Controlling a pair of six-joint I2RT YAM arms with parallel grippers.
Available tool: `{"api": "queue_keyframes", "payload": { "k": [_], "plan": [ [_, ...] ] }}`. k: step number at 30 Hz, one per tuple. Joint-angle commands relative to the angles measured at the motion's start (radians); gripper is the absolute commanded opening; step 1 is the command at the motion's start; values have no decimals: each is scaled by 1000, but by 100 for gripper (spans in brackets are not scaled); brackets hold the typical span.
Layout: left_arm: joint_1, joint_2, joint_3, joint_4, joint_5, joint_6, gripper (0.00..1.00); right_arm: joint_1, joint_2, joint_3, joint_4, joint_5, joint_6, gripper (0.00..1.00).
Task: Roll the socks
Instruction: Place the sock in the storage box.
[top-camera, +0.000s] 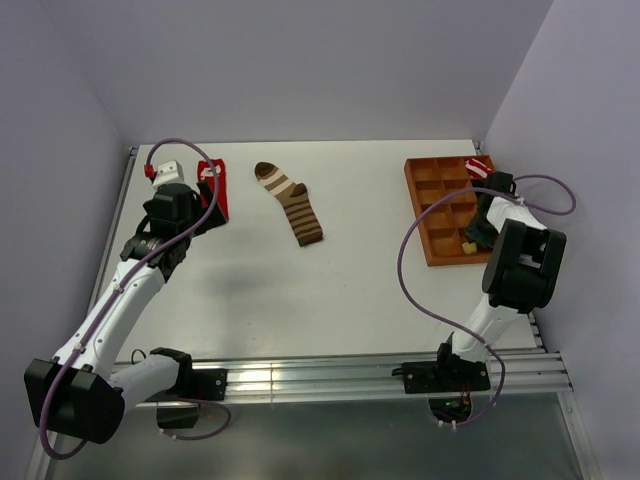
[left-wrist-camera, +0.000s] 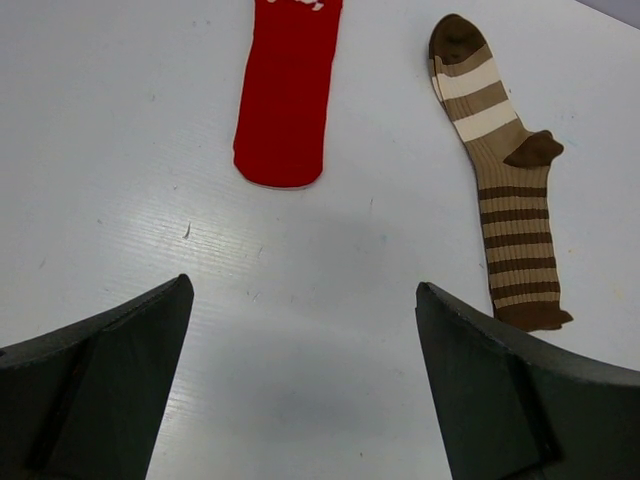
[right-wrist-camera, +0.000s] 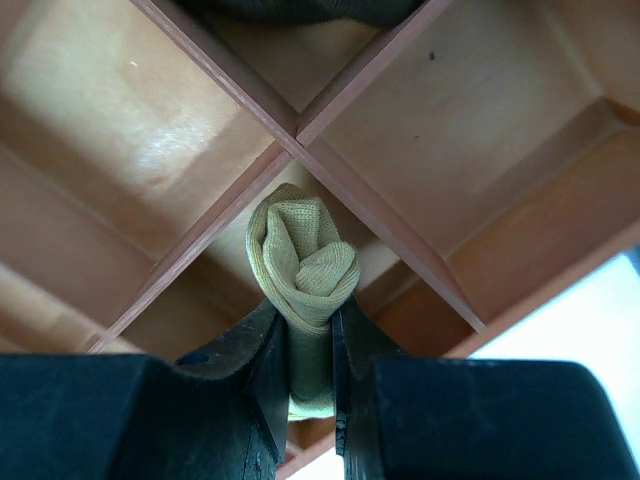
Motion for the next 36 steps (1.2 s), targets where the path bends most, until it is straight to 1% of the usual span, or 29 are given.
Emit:
{"api": "queue_keyframes", "payload": {
  "k": [1, 7, 9, 11, 14, 15, 16, 18, 25, 26, 27, 29, 30, 32, 36],
  "plan": [
    [5, -13, -3, 41, 3, 23, 99, -3, 35, 1, 15, -23, -20, 0],
    [5, -14, -3, 44, 5, 26, 98, -3, 78, 28, -19, -30, -5, 1],
    [5, -16, -3, 44, 2, 25, 98, -3, 84, 33, -22, -33, -3, 9],
    [5, -17, -6, 44, 0, 26, 98, -4, 97, 43, -31, -31, 4, 12],
    [5, -16, -6, 45, 2, 26, 98, -3, 97, 47, -28, -48, 3, 27],
    [5, -16, -6, 45, 2, 26, 98, -3, 94, 47, -28, -48, 5, 34],
    [5, -16, -6, 45, 2, 26, 98, -4, 94, 48, -32, -45, 6, 37],
    [3, -17, -6, 45, 2, 26, 98, -4, 89, 59, -40, -54, 5, 39],
    [5, -21, -4, 45, 6, 28, 98, -4, 2, 77, -71, -46, 38, 40],
    [5, -21, -6, 45, 6, 28, 98, -4, -8, 79, -75, -40, 44, 41],
    [5, -22, -4, 44, 3, 26, 98, -4, -17, 80, -74, -34, 52, 46],
    [5, -22, -6, 45, 6, 26, 98, -4, -37, 85, -77, -27, 61, 49],
    [5, -24, -4, 45, 6, 28, 98, -4, -43, 89, -80, -14, 66, 53],
    [5, -25, -6, 45, 9, 26, 98, -4, -57, 91, -77, -14, 69, 56],
    [5, -27, -7, 45, 8, 28, 98, -4, -54, 96, -92, -10, 78, 57]
  ]
}}
